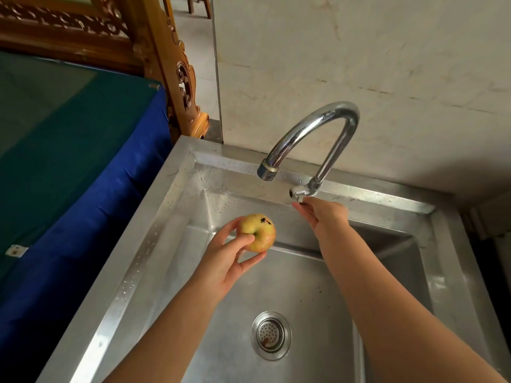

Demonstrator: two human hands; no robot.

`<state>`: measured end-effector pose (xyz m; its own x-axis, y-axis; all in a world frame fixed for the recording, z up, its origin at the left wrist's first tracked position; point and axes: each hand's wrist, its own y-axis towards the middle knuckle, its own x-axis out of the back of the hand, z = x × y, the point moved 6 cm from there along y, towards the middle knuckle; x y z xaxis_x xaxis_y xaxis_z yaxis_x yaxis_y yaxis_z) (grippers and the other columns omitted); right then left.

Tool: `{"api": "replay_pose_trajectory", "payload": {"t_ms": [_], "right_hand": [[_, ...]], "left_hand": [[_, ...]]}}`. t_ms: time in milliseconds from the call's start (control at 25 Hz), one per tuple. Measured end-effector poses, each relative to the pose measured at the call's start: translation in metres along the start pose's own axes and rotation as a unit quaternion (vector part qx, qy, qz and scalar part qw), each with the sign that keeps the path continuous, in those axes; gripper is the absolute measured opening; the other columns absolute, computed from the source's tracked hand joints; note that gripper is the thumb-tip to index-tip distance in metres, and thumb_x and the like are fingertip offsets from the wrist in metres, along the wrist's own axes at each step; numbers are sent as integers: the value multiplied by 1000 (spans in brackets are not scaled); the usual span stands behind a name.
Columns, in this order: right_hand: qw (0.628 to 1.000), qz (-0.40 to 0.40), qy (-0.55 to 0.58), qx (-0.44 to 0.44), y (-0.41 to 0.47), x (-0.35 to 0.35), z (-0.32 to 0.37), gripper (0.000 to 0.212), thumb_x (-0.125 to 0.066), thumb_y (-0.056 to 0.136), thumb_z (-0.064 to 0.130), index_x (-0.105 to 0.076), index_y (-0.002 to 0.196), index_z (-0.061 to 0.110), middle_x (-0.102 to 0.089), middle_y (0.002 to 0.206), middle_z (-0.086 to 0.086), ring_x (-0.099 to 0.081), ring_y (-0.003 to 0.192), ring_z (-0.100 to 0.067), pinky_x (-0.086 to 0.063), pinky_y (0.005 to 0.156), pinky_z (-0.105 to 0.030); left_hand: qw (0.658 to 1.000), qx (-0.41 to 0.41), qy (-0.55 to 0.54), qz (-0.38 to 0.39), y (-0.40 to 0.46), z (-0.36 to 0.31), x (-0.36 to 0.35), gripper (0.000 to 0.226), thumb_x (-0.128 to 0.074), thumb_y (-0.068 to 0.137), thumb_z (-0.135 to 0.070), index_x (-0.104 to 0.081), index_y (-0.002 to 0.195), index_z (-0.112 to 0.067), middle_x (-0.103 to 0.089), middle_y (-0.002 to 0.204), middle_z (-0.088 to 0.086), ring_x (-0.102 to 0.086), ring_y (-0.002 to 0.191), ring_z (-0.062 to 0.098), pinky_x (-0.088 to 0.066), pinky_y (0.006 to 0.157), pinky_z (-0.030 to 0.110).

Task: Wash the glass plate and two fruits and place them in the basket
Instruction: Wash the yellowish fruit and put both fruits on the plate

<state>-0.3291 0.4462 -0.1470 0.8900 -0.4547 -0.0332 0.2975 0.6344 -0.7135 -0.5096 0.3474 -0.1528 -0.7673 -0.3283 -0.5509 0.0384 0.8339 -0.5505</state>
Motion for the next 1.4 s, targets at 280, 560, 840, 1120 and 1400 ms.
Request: {"api": "replay_pose_trajectory", "payload": {"t_ms": [280, 560, 840, 1120, 1400], "right_hand": [[999, 21, 5, 32, -16, -8, 16, 13, -63, 81, -2, -57, 69, -2, -65, 69, -14, -68, 62, -22, -57, 83, -33], [921, 227, -160, 274, -83, -39, -44, 40, -52, 92, 28, -42, 131, 29, -59, 104, 10, -55, 91, 8, -46, 85, -15], [889, 362, -206, 187, -75, -63, -48, 24, -36, 97, 31, -58, 99, 22, -62, 104, -10, -58, 94, -18, -47, 89, -32], [908, 330, -68, 249, -85, -61, -29, 7, -59, 85, 24, -65, 87, 26, -64, 86, 7, -60, 75, -7, -54, 66, -23], [909, 335, -137, 206, -94, -54, -39, 15, -56, 87, 33, -59, 102, 29, -63, 93, 4, -62, 82, -12, -54, 77, -32]], "left_hand": [[1000, -25, -4, 11, 3, -8, -7, 44, -52, 83, 8, -55, 120, -15, -56, 119, 9, -58, 109, 24, -59, 71, 36], [999, -29, -24, 21, 2, -10, -17, 30, -44, 89, 1, -60, 106, -17, -64, 93, 9, -68, 80, 13, -59, 63, 28], [997, 22, -72, -29, -7, -4, -9, 22, -52, 87, -11, -63, 106, -13, -74, 77, 12, -72, 75, 18, -58, 59, 27], [990, 39, -137, -2, -5, -12, -33, 31, -51, 91, -19, -55, 116, 0, -74, 75, 20, -74, 72, 22, -58, 58, 27], [994, -106, 23, 6, -13, -24, -27, 25, -52, 91, -19, -63, 110, -30, -69, 107, 8, -68, 95, 19, -58, 69, 28]]}}
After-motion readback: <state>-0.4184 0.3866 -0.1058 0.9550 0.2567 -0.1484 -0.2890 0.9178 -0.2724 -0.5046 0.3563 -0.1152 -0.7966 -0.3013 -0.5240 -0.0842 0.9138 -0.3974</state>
